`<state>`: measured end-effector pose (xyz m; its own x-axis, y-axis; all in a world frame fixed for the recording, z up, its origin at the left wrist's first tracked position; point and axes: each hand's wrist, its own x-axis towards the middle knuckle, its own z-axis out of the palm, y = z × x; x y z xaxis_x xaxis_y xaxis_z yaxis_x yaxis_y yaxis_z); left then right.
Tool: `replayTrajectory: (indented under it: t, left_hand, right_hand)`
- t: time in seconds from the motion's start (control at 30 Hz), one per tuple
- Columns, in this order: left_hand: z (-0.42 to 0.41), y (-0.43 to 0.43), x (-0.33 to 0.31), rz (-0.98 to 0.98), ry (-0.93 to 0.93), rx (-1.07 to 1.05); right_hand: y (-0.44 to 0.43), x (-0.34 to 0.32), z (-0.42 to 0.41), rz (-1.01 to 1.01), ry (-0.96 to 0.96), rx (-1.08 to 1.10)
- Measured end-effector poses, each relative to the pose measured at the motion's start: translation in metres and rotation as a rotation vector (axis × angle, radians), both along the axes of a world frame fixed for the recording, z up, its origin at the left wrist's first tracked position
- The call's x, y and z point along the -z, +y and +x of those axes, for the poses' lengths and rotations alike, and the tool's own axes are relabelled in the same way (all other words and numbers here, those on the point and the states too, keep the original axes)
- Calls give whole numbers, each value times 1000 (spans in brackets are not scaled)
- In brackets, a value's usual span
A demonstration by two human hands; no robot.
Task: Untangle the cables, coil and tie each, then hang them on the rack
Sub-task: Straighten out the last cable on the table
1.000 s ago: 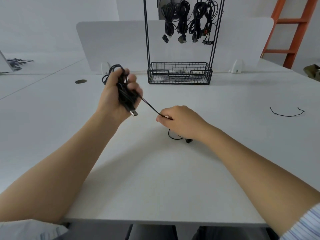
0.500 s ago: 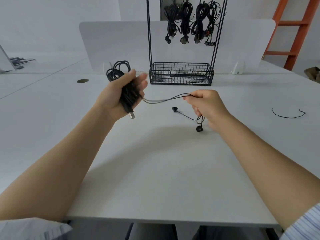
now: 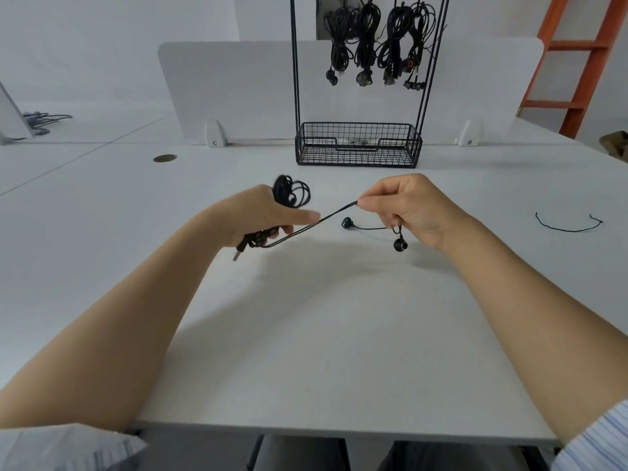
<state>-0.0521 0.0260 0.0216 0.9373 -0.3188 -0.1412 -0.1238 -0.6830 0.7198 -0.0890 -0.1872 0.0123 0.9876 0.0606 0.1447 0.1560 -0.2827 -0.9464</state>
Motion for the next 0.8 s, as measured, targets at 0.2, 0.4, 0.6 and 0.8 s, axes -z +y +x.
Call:
replayTrajectory:
  t: [0.2, 0.4, 0.6, 0.8]
  left_hand:
    - [-13, -15, 6, 283, 49, 247]
    - [-5, -7, 7, -319, 266, 361]
    - [0, -13, 8, -905, 152, 63]
    - [2, -20, 10, -1182, 45, -265]
  right_hand:
    - [20, 0, -3, 58, -80, 19]
    - [15, 2, 2, 126, -77, 129]
    - [12, 4, 2, 72, -59, 173]
    - [37, 1, -9, 5, -92, 56]
